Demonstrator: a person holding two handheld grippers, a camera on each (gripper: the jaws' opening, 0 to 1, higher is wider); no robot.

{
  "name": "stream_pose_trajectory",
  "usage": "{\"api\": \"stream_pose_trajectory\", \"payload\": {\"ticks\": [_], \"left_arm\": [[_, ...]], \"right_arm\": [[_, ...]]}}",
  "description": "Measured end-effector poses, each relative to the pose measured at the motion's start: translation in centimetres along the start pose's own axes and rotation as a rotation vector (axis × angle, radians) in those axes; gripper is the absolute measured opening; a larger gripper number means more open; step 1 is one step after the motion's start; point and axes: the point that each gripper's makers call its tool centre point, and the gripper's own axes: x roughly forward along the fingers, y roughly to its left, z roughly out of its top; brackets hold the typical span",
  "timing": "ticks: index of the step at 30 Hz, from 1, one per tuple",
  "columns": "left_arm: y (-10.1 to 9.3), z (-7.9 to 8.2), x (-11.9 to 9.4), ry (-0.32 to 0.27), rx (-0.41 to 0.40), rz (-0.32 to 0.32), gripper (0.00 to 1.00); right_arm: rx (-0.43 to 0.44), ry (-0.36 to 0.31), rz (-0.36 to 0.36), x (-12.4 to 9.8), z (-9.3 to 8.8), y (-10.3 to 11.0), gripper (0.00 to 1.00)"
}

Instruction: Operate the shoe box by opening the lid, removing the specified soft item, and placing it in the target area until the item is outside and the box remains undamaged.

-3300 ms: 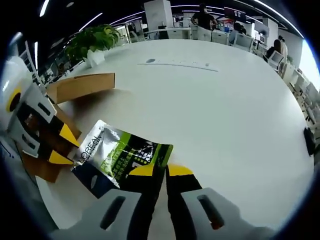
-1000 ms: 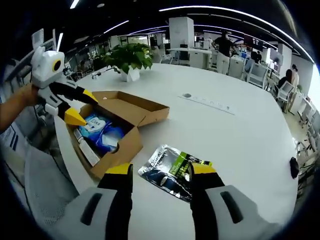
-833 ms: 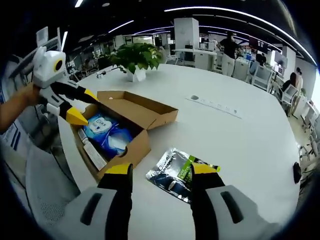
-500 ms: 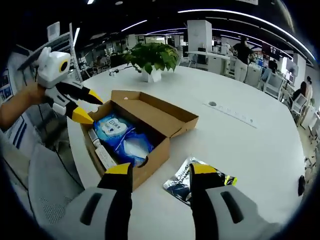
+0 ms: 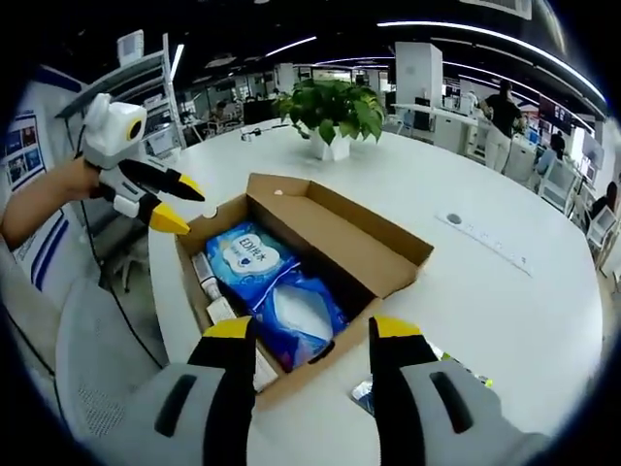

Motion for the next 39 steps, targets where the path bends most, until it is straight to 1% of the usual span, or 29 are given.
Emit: {"api": "stream_pose_trajectory", "payload": {"ticks": [4, 10, 12, 15, 17, 21, 23, 27, 29, 34, 39], "left_arm": [[1.3, -0.9, -0.5, 0.002, -0.028, 0.032, 0.42], [3.1, -3.0, -1.1, 0.015, -0.069, 0.08, 0.4], [3.8, -3.7, -1.2, 0.02, -0.09, 0.097, 0.38], [4.8, -4.8, -1.0, 0.037, -0.1, 0.115, 0.33], [5.2, -5.4, -1.1, 0.042, -0.11, 0.127, 0.33], [5.4, -5.8, -1.0, 0.04, -0.13, 0.13, 0.31], [5.6, -6.1, -0.9, 0.043, -0.139, 0.131, 0.29], [5.7, -7.0, -0.7, 0.06, -0.16, 0.13, 0.23], [5.9, -7.4, -0.6, 0.069, -0.169, 0.133, 0.22], [6.0, -8.3, -0.3, 0.086, -0.183, 0.128, 0.12], [5.8, -8.3, -0.2, 0.074, -0.224, 0.113, 0.07]], "right_arm": [[-0.019, 0.007, 0.019, 1.3, 0.3, 0.8, 0.44], [-0.049, 0.016, 0.055, 3.4, 0.6, 1.9, 0.43], [-0.059, 0.024, 0.062, 4.2, 0.7, 2.1, 0.43], [-0.072, 0.029, 0.069, 5.2, 0.8, 2.3, 0.42], [-0.078, 0.034, 0.076, 5.9, 0.8, 2.5, 0.42], [-0.097, 0.043, 0.086, 7.1, 0.8, 2.9, 0.41], [-0.095, 0.048, 0.094, 7.8, 0.8, 3.0, 0.41], [-0.063, 0.055, 0.12, 9.1, 0.7, 3.5, 0.4], [-0.052, 0.061, 0.132, 9.8, 0.6, 3.7, 0.39], [-0.045, 0.086, 0.153, 11.1, 0.1, 4.0, 0.37], [-0.036, 0.09, 0.178, 12.2, 0.2, 4.4, 0.33]]}}
